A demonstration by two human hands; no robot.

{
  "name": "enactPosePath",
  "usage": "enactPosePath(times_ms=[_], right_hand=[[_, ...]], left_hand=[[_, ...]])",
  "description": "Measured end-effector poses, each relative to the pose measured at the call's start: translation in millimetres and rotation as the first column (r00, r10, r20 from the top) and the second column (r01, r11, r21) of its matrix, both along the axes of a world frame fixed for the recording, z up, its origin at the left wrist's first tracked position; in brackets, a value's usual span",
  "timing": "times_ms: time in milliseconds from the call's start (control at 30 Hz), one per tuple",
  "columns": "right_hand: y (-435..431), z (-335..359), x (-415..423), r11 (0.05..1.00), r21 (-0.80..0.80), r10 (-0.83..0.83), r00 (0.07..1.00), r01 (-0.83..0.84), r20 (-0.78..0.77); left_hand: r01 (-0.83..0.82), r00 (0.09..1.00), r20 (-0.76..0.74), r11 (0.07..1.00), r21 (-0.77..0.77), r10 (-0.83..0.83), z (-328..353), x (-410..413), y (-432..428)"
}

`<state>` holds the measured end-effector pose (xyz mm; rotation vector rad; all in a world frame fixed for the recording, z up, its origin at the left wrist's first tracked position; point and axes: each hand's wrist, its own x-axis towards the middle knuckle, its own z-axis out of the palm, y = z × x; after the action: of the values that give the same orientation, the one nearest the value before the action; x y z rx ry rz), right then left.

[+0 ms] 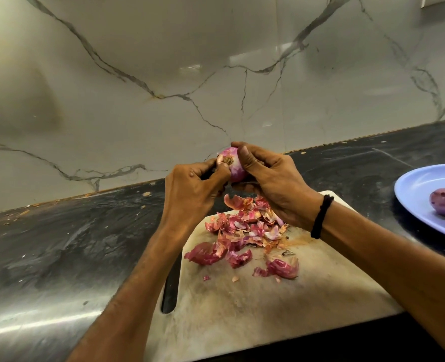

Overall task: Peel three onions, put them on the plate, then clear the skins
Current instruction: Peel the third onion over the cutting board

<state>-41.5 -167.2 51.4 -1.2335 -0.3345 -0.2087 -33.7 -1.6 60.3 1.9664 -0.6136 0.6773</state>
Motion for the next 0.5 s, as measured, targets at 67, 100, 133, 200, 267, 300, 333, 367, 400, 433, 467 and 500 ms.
enactPosePath(times_ms=[67,100,133,200,267,300,333,367,400,433,467,500], right_hand=[[-0.5,-0.2,-0.5,0.999,0.029,0.014,1.000,-0.013,-0.019],[-0.6,-0.1,-0.7,0.998,0.052,0.027,0.999,-0.025,-0.033],[-0.7,-0.2,-0.7,0.997,0.074,0.041,0.998,-0.038,-0.050],[-1.0,0.0,-1.5,0.993,0.098,0.067,0.995,-0.059,-0.075],[-0.8,0.5,-1.9,0.991,0.108,0.084,0.993,-0.075,-0.081],[-0.4,0.4,-2.0,0.991,0.110,0.087,0.993,-0.078,-0.079],[-0.3,0.7,-2.6,0.991,0.108,0.085,0.993,-0.076,-0.078],[-0.2,0.8,-3.0,0.992,0.101,0.078,0.994,-0.070,-0.077],[-0.2,0.9,-3.6,0.994,0.094,0.071,0.994,-0.064,-0.078],[-0.3,1.1,-4.3,0.995,0.085,0.066,0.995,-0.059,-0.076],[-0.4,1.0,-5.0,0.996,0.072,0.059,0.996,-0.054,-0.073],[-0.5,1.0,-5.8,0.997,0.060,0.052,0.996,-0.048,-0.070]], left_hand=[[0.014,1.000,-0.011,1.000,0.010,-0.014,-1.7,-0.3,-2.9],[0.023,1.000,-0.018,1.000,0.006,-0.023,-2.9,0.2,-3.5],[0.031,0.999,-0.030,1.000,-0.002,-0.031,-3.7,0.4,-3.5],[0.036,0.998,-0.046,0.999,-0.007,-0.036,-3.8,1.7,-2.7],[0.025,0.999,-0.041,1.000,0.011,-0.024,-3.1,1.9,-1.5],[0.022,0.999,-0.036,1.000,0.020,-0.021,-2.5,1.0,-1.6],[0.025,0.999,-0.031,0.999,0.028,-0.024,-1.8,-1.1,-1.9],[0.026,0.999,-0.026,0.999,0.039,-0.025,-1.9,-2.6,-2.3],[0.022,1.000,-0.021,0.998,0.055,-0.020,-1.7,-4.2,-2.9],[0.011,1.000,-0.014,0.997,0.074,-0.010,-1.6,-4.9,-3.6],[0.000,1.000,-0.009,0.996,0.091,0.001,-1.7,-5.4,-4.3],[-0.008,1.000,-0.004,0.994,0.105,0.008,-2.3,-4.8,-4.8]])
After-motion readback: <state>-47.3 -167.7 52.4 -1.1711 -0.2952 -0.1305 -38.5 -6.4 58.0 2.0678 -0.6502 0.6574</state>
